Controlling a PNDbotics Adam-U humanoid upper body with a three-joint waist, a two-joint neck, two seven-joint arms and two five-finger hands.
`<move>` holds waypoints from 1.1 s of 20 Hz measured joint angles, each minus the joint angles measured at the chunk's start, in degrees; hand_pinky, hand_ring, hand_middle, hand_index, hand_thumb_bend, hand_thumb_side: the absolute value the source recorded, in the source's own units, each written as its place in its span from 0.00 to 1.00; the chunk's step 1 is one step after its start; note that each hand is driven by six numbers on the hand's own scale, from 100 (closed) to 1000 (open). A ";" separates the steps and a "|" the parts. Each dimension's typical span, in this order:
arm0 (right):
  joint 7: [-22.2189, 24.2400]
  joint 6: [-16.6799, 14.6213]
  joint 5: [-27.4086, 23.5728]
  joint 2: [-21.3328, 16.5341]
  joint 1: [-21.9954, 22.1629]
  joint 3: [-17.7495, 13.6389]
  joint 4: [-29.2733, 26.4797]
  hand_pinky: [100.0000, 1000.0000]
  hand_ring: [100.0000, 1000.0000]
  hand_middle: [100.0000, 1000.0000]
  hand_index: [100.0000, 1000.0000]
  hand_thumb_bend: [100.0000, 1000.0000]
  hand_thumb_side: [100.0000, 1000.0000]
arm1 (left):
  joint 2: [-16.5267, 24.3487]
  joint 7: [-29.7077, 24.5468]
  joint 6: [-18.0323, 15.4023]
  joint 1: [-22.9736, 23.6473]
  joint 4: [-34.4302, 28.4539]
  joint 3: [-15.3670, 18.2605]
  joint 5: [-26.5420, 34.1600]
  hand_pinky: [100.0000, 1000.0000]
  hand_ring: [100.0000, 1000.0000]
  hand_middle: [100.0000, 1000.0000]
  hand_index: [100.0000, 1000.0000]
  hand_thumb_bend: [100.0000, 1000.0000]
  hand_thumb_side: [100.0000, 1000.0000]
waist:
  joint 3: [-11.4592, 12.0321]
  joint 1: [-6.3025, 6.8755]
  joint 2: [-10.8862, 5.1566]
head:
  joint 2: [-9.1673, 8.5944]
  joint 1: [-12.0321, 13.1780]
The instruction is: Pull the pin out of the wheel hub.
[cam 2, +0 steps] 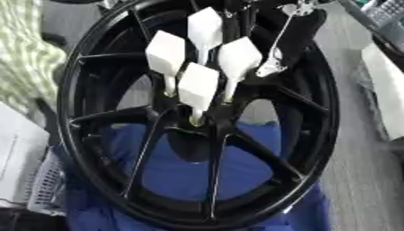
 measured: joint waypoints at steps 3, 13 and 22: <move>-0.22 0.49 -0.06 0.00 0.28 0.03 -0.21 0.65 0.56 0.55 0.62 0.46 0.12 | 0.00 0.09 0.03 0.03 0.00 0.01 0.00 0.76 0.68 0.67 0.76 0.49 0.60 | 0.00 0.00 -0.01 | 0.00 0.00; -1.57 2.20 -1.33 0.00 0.98 0.25 -0.78 0.65 0.53 0.52 0.60 0.41 0.08 | 0.00 0.14 0.08 0.26 0.01 0.01 0.00 0.76 0.67 0.66 0.76 0.50 0.60 | -0.01 0.01 -0.04 | 0.03 0.00; -3.41 3.97 -4.38 -0.63 1.50 -0.55 -2.87 0.64 0.52 0.48 0.57 0.31 0.03 | 0.00 0.20 0.14 0.36 0.32 0.05 -0.03 0.77 0.68 0.67 0.75 0.50 0.60 | -0.11 0.01 -0.09 | 0.09 0.06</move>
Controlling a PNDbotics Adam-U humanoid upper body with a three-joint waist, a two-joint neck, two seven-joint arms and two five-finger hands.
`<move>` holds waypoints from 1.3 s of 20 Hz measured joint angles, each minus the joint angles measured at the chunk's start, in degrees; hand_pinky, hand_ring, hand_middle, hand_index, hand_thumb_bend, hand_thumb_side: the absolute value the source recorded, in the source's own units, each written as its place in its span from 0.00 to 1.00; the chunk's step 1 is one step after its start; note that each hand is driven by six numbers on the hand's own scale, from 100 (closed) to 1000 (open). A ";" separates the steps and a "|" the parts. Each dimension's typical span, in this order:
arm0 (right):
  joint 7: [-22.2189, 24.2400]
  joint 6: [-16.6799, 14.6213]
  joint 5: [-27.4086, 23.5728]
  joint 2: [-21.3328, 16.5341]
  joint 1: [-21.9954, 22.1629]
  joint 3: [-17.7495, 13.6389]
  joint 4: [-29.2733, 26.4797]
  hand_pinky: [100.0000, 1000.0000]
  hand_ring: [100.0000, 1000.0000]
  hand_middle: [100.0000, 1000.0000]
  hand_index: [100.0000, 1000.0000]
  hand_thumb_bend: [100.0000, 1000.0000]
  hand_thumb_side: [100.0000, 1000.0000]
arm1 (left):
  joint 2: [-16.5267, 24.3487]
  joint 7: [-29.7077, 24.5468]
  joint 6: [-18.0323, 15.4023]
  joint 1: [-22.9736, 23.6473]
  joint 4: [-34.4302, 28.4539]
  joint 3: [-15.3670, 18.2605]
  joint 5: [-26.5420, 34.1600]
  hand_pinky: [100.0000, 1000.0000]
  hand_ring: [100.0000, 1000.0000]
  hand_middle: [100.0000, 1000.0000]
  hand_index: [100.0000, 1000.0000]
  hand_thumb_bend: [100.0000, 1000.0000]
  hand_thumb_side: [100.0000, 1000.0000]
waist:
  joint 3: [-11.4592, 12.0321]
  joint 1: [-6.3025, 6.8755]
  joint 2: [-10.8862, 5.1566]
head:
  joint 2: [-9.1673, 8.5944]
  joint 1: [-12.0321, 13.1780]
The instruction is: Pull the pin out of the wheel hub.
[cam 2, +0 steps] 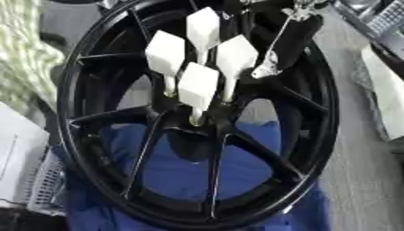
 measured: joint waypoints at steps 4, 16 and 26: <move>-0.19 0.63 -1.84 -0.91 0.74 -1.13 -1.50 0.64 0.52 0.48 0.56 0.21 0.02 | 0.00 0.01 0.01 0.04 0.01 0.22 -0.01 0.77 0.68 0.67 0.75 0.50 0.60 | -0.23 -0.03 -0.06 | 0.36 0.04; -0.82 1.59 -5.70 -3.59 3.11 -7.42 -3.45 0.63 0.51 0.44 0.55 0.12 0.00 | 0.00 0.24 0.03 0.11 0.01 0.35 -0.08 0.77 0.67 0.67 0.75 0.50 0.60 | -0.92 0.01 -0.31 | 0.40 0.41; -6.84 0.92 -11.33 -7.46 9.66 -20.09 0.20 0.63 0.50 0.42 0.54 0.08 0.00 | 0.00 1.04 0.05 1.07 0.01 1.07 -0.24 0.77 0.67 0.67 0.75 0.50 0.60 | -2.43 0.06 -0.37 | 0.61 1.48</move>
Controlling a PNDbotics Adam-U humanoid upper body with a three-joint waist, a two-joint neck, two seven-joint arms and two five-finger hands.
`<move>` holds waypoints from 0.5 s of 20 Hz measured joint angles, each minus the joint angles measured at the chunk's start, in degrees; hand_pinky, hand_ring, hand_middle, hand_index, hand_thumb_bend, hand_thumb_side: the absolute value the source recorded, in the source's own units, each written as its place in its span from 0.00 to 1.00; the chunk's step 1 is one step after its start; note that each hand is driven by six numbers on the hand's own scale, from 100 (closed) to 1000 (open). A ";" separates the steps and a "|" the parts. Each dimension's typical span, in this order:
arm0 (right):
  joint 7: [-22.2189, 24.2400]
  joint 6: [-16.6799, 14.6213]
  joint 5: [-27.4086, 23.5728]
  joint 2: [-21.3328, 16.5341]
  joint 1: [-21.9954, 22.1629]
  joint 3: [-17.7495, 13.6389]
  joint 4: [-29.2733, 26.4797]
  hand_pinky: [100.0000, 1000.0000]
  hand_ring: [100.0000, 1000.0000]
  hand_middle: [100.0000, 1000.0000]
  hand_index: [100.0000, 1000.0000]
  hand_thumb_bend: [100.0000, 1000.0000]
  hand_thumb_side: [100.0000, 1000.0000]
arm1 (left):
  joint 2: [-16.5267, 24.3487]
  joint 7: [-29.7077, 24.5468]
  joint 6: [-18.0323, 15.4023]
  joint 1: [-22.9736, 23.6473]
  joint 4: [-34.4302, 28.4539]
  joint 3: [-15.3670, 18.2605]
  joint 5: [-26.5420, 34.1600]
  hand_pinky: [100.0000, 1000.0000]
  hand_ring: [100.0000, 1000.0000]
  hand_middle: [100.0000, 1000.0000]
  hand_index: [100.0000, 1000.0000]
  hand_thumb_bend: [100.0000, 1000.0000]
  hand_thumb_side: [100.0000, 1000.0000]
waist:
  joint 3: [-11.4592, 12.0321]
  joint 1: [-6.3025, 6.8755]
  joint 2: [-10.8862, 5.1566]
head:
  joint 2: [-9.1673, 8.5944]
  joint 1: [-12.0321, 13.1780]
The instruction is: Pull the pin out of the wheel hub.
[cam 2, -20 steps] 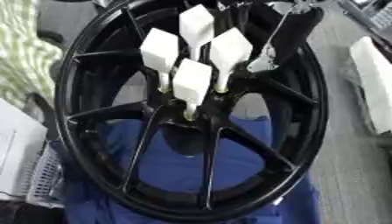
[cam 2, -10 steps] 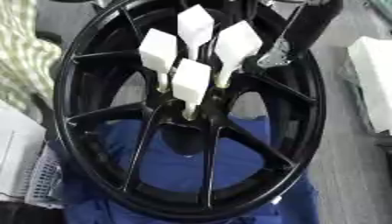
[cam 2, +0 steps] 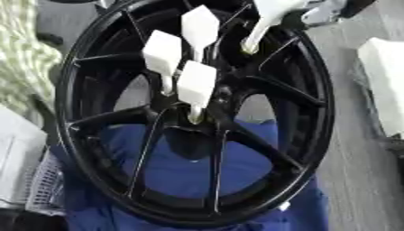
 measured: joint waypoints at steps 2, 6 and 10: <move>-1.85 -0.32 -0.45 -0.97 2.66 -3.02 1.42 0.64 0.50 0.42 0.54 0.08 0.00 | 0.00 0.29 -0.03 0.33 0.01 0.29 -0.07 0.77 0.67 0.66 0.75 0.50 0.60 | -0.66 0.31 -0.09 | 0.31 0.28; -5.61 -0.76 -0.50 -2.24 7.76 -9.17 5.22 0.64 0.50 0.42 0.54 0.08 0.00 | 0.00 1.05 -0.31 1.42 0.02 0.81 -0.28 0.77 0.67 0.66 0.75 0.50 0.59 | -2.33 1.38 -0.92 | 0.36 1.36; -9.32 -0.39 1.03 -2.78 13.38 -15.21 9.72 0.65 0.50 0.42 0.54 0.11 0.00 | 0.00 1.76 -0.49 2.20 0.02 1.36 -0.36 0.77 0.67 0.66 0.75 0.50 0.59 | -3.50 1.93 -1.61 | 0.75 2.67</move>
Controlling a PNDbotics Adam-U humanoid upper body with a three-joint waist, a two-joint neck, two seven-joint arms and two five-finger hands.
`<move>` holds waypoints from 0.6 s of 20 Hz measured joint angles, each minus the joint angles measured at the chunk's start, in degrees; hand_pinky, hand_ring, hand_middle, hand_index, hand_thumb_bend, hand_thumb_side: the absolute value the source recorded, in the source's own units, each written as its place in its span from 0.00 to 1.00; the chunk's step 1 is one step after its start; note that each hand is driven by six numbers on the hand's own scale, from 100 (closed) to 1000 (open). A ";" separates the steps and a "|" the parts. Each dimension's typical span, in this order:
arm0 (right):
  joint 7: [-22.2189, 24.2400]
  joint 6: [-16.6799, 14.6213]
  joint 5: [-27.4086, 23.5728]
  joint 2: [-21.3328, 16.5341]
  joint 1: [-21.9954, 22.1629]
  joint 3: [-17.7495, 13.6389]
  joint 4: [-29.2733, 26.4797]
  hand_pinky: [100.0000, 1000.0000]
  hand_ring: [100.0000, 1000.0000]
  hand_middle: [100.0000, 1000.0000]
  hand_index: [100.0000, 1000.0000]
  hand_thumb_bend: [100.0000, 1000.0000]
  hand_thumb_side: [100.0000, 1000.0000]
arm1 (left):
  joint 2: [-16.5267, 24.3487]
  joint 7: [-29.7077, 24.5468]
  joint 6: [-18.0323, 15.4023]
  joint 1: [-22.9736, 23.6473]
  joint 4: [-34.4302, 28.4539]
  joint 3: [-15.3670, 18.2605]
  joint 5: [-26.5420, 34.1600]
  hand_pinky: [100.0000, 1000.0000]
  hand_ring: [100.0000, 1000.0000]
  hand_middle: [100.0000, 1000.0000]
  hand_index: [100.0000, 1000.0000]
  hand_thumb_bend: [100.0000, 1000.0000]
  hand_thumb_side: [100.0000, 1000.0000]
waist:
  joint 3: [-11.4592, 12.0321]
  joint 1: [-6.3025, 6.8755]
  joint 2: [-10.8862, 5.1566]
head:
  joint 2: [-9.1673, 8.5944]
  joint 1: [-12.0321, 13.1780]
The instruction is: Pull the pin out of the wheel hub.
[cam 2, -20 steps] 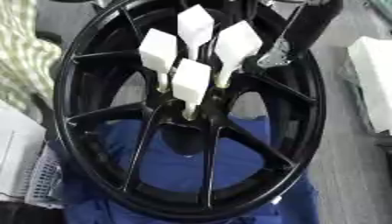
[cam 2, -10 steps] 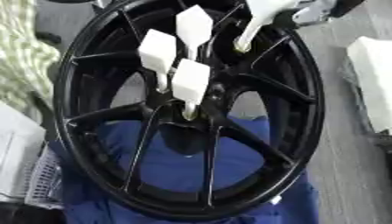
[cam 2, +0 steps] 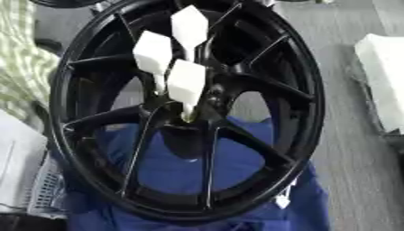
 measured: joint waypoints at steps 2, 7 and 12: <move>-1.86 0.46 1.49 0.09 3.01 -3.05 1.94 0.66 0.51 0.42 0.55 0.15 0.00 | 0.00 0.21 0.00 0.29 0.00 0.12 -0.16 0.77 0.67 0.66 0.75 0.50 0.59 | -0.56 0.49 -0.11 | 0.09 0.62; -6.66 3.00 6.11 1.91 10.84 -10.84 5.03 0.75 0.66 0.56 0.66 0.30 0.00 | 0.00 0.74 0.01 0.43 -0.01 0.52 -0.47 0.77 0.67 0.66 0.75 0.50 0.59 | -1.28 0.69 -0.12 | 0.13 1.56; -11.52 5.87 10.94 4.43 18.26 -18.37 5.70 0.87 0.93 0.89 0.85 0.38 0.00 | 0.00 0.79 0.08 0.35 -0.01 0.55 -0.48 0.77 0.67 0.67 0.75 0.50 0.59 | -1.07 0.77 -0.16 | 0.13 1.63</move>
